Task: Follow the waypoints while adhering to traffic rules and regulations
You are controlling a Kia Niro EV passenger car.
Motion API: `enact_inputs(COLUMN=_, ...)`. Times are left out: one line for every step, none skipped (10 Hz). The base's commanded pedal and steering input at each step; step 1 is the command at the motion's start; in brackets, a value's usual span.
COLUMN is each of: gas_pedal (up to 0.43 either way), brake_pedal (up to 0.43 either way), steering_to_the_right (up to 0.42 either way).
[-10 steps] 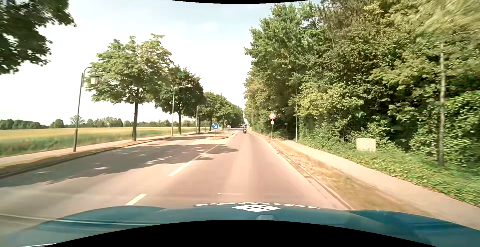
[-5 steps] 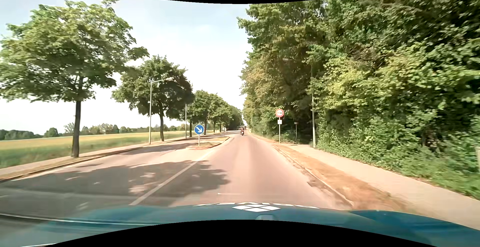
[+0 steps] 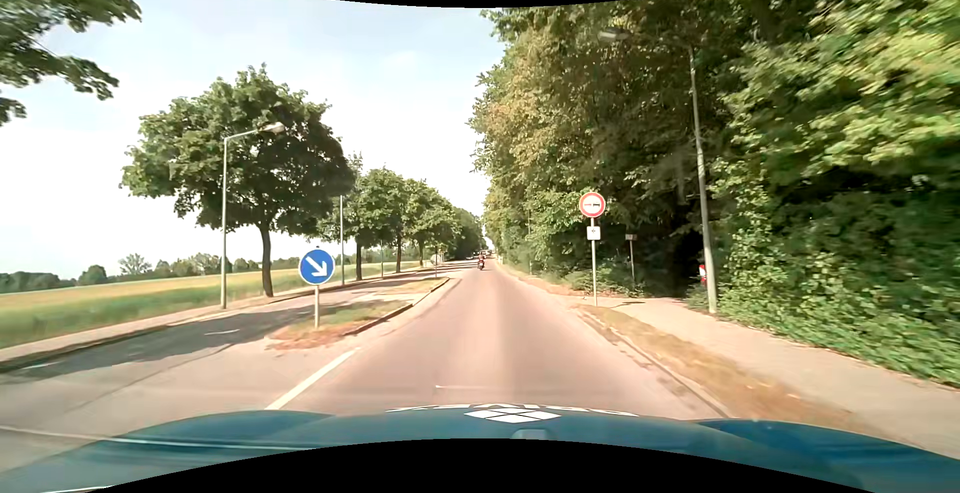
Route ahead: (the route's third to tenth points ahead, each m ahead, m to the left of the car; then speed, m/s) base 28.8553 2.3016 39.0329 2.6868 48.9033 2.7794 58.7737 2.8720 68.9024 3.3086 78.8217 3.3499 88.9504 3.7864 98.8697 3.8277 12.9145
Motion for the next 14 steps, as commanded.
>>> enact_inputs(gas_pedal=0.047, brake_pedal=0.000, steering_to_the_right=-0.012)
enact_inputs(gas_pedal=0.047, brake_pedal=0.000, steering_to_the_right=-0.012)
enact_inputs(gas_pedal=0.047, brake_pedal=0.000, steering_to_the_right=-0.012)
enact_inputs(gas_pedal=0.047, brake_pedal=0.000, steering_to_the_right=-0.013)
enact_inputs(gas_pedal=0.047, brake_pedal=0.000, steering_to_the_right=-0.013)
enact_inputs(gas_pedal=0.047, brake_pedal=0.000, steering_to_the_right=-0.012)
enact_inputs(gas_pedal=0.047, brake_pedal=0.000, steering_to_the_right=-0.013)
enact_inputs(gas_pedal=0.047, brake_pedal=0.000, steering_to_the_right=-0.012)
enact_inputs(gas_pedal=0.047, brake_pedal=0.000, steering_to_the_right=-0.011)
enact_inputs(gas_pedal=0.047, brake_pedal=0.000, steering_to_the_right=-0.010)
enact_inputs(gas_pedal=0.047, brake_pedal=0.000, steering_to_the_right=-0.010)
enact_inputs(gas_pedal=0.047, brake_pedal=0.000, steering_to_the_right=-0.010)
enact_inputs(gas_pedal=0.047, brake_pedal=0.000, steering_to_the_right=-0.009)
enact_inputs(gas_pedal=0.047, brake_pedal=0.000, steering_to_the_right=-0.009)
